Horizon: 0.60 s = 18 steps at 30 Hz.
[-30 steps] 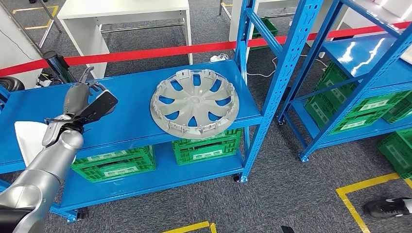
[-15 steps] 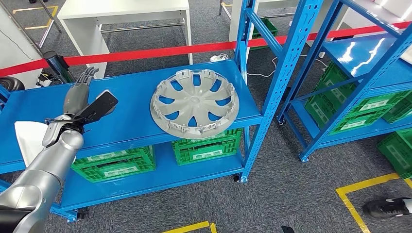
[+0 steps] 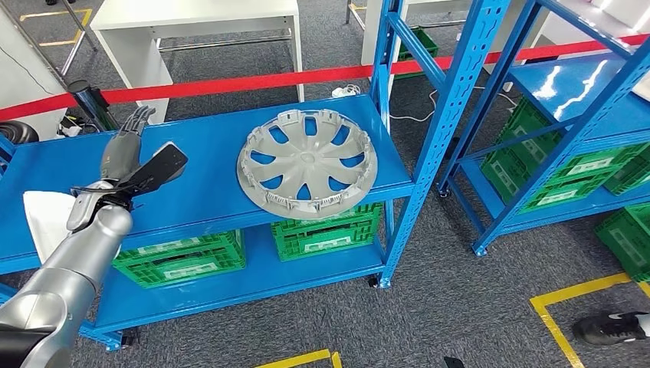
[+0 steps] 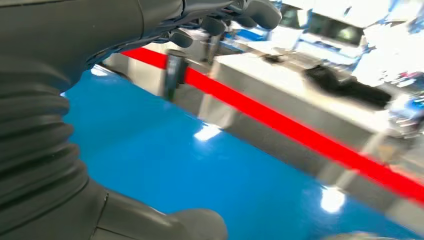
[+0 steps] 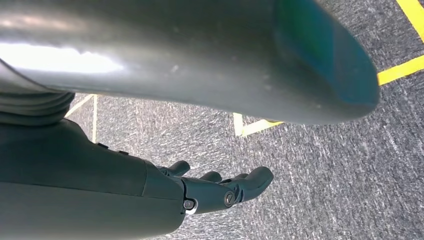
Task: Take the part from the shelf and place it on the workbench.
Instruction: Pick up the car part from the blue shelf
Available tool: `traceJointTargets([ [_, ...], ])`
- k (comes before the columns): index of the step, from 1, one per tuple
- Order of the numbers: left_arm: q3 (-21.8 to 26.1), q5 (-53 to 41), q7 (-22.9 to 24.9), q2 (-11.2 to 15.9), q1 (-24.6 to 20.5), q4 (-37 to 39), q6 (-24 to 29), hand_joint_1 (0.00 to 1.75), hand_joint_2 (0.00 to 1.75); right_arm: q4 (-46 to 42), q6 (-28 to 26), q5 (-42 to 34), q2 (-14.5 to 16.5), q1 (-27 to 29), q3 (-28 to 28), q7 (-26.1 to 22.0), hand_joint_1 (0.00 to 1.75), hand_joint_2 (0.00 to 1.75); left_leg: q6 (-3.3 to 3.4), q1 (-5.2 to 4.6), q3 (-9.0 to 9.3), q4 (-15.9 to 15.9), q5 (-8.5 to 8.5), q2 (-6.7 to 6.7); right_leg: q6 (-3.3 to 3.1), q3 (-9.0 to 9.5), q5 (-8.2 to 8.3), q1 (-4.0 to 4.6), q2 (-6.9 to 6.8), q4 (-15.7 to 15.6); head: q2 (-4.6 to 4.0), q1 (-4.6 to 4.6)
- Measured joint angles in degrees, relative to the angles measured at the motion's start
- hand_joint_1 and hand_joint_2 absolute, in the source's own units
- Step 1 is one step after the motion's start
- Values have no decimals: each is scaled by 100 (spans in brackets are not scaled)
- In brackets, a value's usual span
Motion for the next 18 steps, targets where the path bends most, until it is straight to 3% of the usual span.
traceJointTargets([
  [4,-294,-921,2912,157,-163,364,-157,0,0,0,-108,23,39,14,-11,49,0,0,-10,1,5,-1,-6,34,-6,-13,7,1,36,1,0,-3],
  [6,-348,-973,3572,206,-215,472,-189,0,0,0,-116,40,50,33,-22,50,0,0,-11,2,3,-1,-6,37,-6,-16,7,3,43,1,0,-3],
  [18,-464,-1043,3323,429,-285,821,-440,0,0,0,-127,112,77,27,-45,70,0,0,-4,2,-2,-1,-10,32,-3,-15,0,1,37,1,0,-2],
])
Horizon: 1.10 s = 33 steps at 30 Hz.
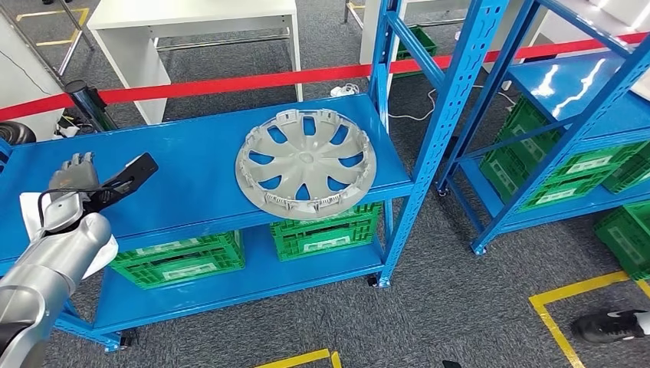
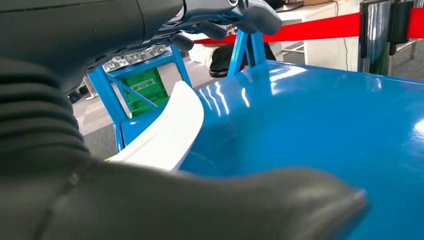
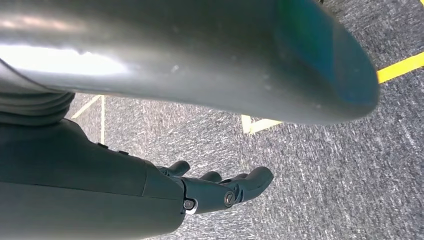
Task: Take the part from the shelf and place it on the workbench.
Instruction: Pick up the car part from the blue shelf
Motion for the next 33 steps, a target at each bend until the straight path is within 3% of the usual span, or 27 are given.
traceJointTargets([
  [5,-1,10,-109,26,-1,36,-37,0,0,0,1,13,0,-1,-3,0,0,0,0,0,0,0,0,1,1,0,-1,0,0,0,0,0],
  [9,0,11,-111,25,-10,50,-105,0,175,0,2,20,2,-1,-4,1,0,0,0,0,1,0,0,1,1,0,0,0,0,0,0,0],
  [33,0,-132,211,20,-98,157,-849,0,175,0,-1,72,17,-7,-7,13,0,0,0,0,0,0,0,1,1,0,-1,0,0,0,0,0],
])
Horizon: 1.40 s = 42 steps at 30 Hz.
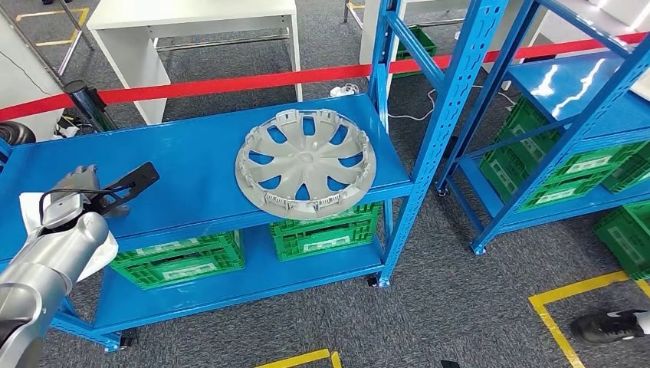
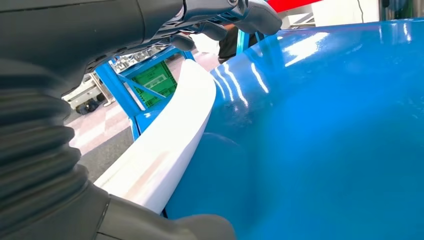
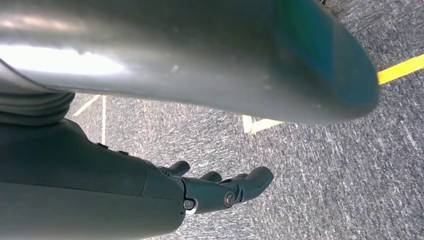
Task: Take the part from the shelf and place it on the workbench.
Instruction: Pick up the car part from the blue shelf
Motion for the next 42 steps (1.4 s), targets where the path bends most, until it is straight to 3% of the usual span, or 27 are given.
traceJointTargets([
  [42,0,-176,323,82,-43,100,-220,0,175,0,-14,65,36,-7,-48,-10,0,0,0,0,0,0,0,0,0,0,0,0,0,0,0,0],
])
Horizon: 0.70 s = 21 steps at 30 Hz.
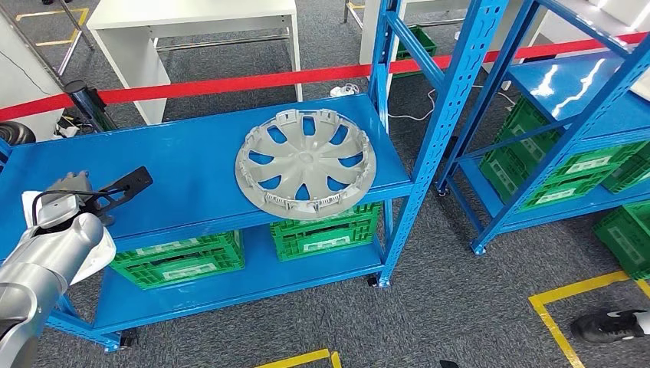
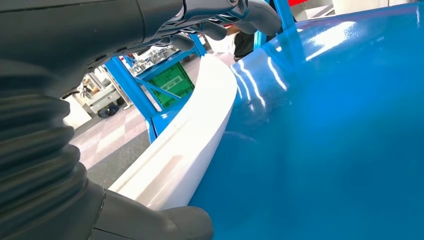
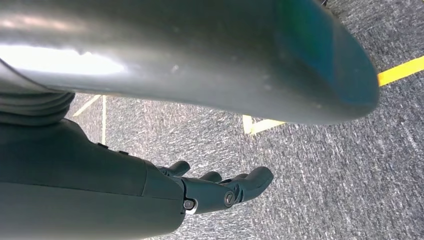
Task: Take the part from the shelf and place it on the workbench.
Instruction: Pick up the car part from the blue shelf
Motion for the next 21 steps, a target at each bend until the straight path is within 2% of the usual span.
traceJointTargets([
  [21,0,-303,330,36,0,30,-446,0,175,0,-31,59,10,-11,-90,7,0,0,0,0,0,0,0,0,0,0,0,0,0,0,0,1],
])
